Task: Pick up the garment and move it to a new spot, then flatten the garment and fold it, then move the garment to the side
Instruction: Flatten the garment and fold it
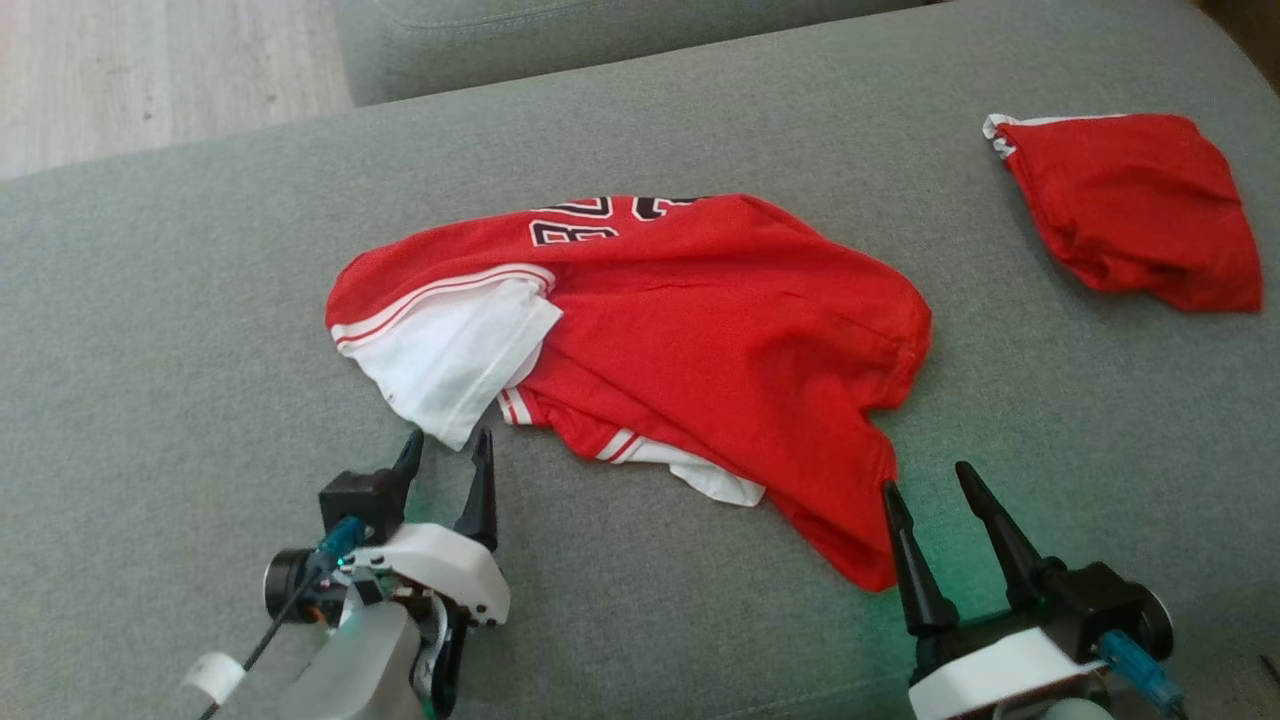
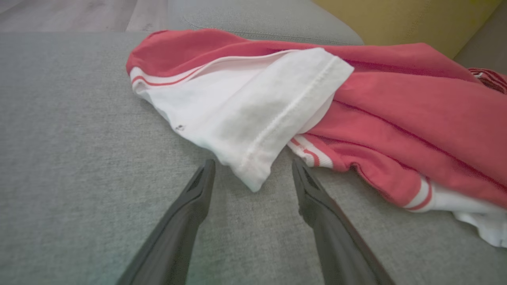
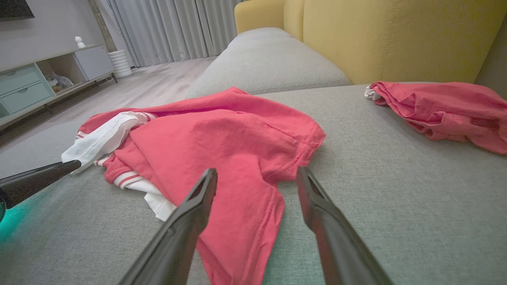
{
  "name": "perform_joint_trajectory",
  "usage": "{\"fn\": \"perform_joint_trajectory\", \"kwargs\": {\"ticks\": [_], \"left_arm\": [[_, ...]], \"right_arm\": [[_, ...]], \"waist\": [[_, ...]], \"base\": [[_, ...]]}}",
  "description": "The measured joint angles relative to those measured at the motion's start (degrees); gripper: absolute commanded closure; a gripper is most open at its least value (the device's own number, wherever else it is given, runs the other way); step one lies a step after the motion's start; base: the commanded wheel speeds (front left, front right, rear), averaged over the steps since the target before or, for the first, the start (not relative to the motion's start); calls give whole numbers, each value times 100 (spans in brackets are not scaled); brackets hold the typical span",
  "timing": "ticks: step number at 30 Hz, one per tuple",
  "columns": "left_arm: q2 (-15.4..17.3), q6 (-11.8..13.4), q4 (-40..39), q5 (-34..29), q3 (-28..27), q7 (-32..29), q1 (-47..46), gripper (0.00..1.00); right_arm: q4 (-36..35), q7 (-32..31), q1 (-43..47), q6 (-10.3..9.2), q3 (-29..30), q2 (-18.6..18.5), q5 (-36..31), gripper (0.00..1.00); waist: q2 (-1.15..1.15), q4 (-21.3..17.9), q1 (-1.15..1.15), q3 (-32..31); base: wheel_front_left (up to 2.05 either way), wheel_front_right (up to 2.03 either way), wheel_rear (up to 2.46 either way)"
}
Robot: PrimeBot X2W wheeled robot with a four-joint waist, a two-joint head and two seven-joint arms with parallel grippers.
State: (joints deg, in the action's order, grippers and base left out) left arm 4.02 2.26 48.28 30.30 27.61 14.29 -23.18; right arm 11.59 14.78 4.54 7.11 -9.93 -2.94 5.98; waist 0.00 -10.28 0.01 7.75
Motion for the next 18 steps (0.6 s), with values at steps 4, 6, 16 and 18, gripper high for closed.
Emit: {"fn": "perform_joint_trajectory", "kwargs": {"ticks": [4,6,16,18], "left_arm": [[-42,-114,198,10,-179,0,-37,0],[-60,-253,314,133,-236,2,-44,41],[-130,-588,425,170,-456,15,-231,100],[-135,-638,241,140,-565,15,-220,100]], "right_arm": [[0,0,-1,0,0,-22,0,0],[2,0,-1,0,1,-26,0,0],[-1,0,1,0,88,-131,0,0],[-2,0,3,0,131,-141,0,0]], "waist": [[0,-57,0,26],[0,-71,0,21],[0,51,-1,-75],[0,104,-1,-106]], "base": [[0,0,0],[0,0,0],[0,0,0],[0,0,0]]}}
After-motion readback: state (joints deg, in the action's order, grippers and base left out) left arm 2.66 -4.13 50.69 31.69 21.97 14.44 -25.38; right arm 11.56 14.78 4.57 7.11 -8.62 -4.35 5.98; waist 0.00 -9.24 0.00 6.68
